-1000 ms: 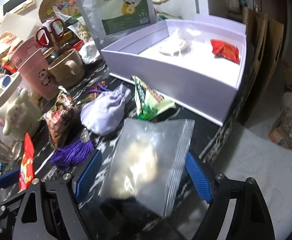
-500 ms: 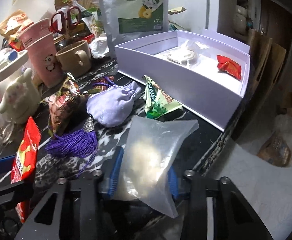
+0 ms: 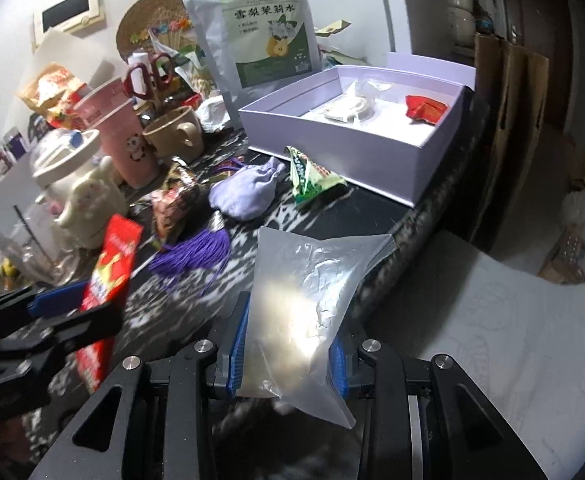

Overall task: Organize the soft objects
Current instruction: 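Lift the red packet and zip bag and carry both toward the white box, then lower the red packet and zip bag into the white box and open both grippers, then raise both open grippers out of the box and back over the counter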

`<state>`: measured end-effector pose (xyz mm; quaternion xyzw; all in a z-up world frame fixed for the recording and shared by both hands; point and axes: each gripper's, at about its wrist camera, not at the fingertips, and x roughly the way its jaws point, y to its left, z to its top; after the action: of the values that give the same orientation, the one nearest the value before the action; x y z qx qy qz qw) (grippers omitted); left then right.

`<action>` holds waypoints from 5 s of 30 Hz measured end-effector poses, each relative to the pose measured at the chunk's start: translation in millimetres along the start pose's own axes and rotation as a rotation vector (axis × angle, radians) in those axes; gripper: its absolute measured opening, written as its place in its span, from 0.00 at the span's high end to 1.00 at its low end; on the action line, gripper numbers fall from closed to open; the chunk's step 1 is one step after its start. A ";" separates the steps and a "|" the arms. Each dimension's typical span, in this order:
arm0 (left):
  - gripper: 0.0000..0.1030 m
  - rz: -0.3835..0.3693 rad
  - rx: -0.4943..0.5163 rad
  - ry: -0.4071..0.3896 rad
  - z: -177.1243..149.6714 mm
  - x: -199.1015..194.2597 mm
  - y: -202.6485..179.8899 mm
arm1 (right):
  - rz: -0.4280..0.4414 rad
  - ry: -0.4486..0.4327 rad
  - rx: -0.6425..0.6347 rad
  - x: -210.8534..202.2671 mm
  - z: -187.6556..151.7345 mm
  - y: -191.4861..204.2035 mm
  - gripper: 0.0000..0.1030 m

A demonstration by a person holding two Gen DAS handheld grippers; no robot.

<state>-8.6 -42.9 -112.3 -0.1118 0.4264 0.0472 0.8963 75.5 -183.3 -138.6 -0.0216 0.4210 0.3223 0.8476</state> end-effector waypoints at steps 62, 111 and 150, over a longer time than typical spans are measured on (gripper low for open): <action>0.54 -0.071 0.345 -0.445 284.8 25.2 -102.8 | -0.025 -0.347 -0.142 -75.7 237.2 -85.4 0.67; 0.54 0.106 0.403 -0.009 311.2 234.3 -82.3 | -0.166 0.079 0.016 121.5 269.4 -158.6 0.56; 0.14 0.107 0.296 -0.363 291.6 -32.0 -83.1 | -0.247 -0.338 -0.087 -104.8 252.0 -51.7 0.31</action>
<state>206.0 -52.9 104.0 0.0541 0.2660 0.0509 0.9611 235.2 -201.9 88.0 -0.0553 0.2526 0.2331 0.9374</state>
